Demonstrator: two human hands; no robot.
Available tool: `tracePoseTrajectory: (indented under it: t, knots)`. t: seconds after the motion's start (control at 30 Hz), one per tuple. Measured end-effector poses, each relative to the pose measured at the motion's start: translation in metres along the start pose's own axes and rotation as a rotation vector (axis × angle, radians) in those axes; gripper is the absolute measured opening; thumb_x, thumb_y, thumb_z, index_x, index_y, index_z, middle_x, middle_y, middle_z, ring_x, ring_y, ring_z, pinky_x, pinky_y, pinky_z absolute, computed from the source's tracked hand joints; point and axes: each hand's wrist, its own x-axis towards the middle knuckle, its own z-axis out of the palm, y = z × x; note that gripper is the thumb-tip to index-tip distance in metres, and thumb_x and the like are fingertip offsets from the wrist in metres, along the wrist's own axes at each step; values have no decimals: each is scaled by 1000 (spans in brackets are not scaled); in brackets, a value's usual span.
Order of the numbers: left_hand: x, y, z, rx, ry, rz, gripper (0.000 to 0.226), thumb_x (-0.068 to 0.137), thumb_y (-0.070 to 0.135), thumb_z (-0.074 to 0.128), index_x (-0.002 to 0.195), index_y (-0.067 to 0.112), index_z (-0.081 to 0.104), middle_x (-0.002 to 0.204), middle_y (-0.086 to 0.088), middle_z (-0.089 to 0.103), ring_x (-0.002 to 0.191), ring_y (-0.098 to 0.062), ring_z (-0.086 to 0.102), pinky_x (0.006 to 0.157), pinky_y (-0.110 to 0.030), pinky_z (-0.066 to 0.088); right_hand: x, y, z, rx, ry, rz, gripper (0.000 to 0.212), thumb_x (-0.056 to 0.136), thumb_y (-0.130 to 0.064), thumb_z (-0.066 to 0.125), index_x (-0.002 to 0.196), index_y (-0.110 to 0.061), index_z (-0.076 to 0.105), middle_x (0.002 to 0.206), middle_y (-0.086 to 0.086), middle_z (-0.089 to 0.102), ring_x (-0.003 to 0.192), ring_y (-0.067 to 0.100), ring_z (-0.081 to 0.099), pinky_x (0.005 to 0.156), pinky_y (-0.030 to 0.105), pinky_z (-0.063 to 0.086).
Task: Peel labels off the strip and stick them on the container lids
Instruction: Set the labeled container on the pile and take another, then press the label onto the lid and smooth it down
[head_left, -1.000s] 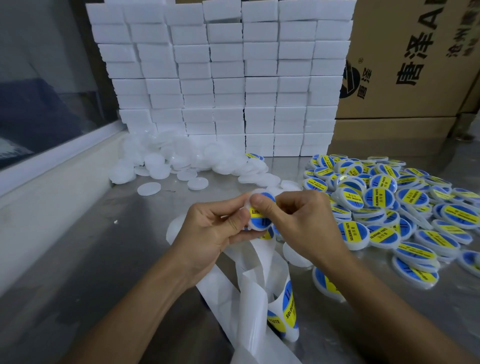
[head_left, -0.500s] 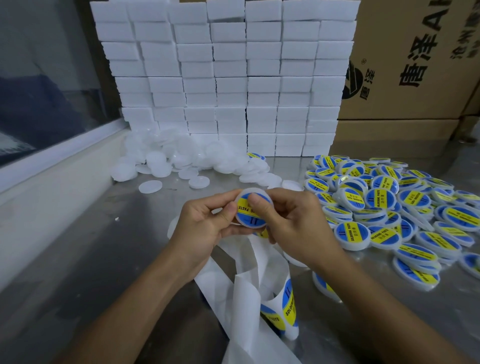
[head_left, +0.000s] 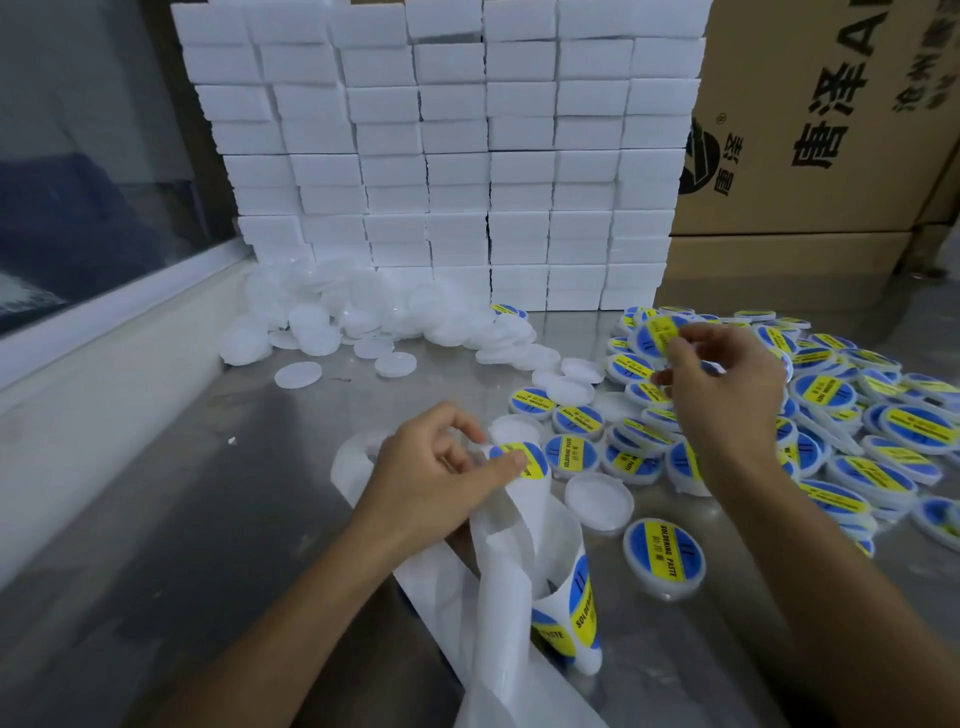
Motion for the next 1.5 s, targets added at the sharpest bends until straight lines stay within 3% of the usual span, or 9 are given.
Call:
tracePoseTrajectory:
  t: [0.13,0.2,0.33,0.43,0.7,0.93,1.07,1.23,1.5]
  knots:
    - [0,3,5,-173,-26,-71,20,77,10,79,89,14,64,70,-8,71,60,-17,67,55,-27,53,15,14,-12,192,88,269,46,92,-9,57,138,-13,48,119,8,63,76,10,73,63,19,56]
    - [1,5,2,-304,36,-58,17,77,0,76,86,13,69,74,-6,73,68,-17,69,61,-24,55,17,16,-14,258,95,360,57,92,-6,56,145,-15,37,127,14,58,81,14,73,71,23,58]
    - [1,8,-2,-461,25,8,40,73,-12,75,102,15,70,94,2,76,80,-14,73,68,-21,57,12,12,-13,214,50,420,36,91,-7,59,127,-13,54,97,11,69,76,18,73,77,33,59]
    - [2,6,-3,-456,45,9,48,74,-13,74,109,18,68,101,5,75,86,-15,74,76,-23,58,-1,4,-4,-32,-66,190,10,89,-13,63,94,-20,67,89,5,73,62,8,69,59,22,55]
    - [5,0,-2,-365,144,69,17,79,7,77,83,23,73,78,4,76,75,-7,72,68,-14,53,-59,-26,33,-153,-448,-610,8,84,-13,72,92,-16,73,79,-9,67,67,6,60,58,20,48]
    - [8,-6,-3,-265,147,164,11,77,12,79,80,21,73,76,5,76,74,-10,73,68,-16,55,-70,-27,38,-225,-578,-716,5,86,-15,73,90,-15,76,82,-2,65,68,7,59,60,27,49]
    - [7,-7,0,-261,131,176,7,78,13,78,82,17,74,77,1,76,74,-15,73,71,-22,57,-69,-29,36,-302,-578,-692,4,89,-15,67,86,-14,70,83,-8,59,67,2,52,60,37,49]
    - [4,-4,1,-253,105,218,26,80,7,77,95,25,66,67,3,73,62,-6,68,63,-14,51,-68,-28,36,-283,-511,-570,6,91,-15,61,85,-14,62,81,-9,55,68,4,48,64,27,43]
    - [9,-16,1,-44,228,244,24,81,2,73,84,23,61,58,12,63,54,-2,59,59,-11,48,-42,-21,29,108,-322,89,13,92,-14,60,85,-6,68,57,-7,63,52,5,56,54,24,48]
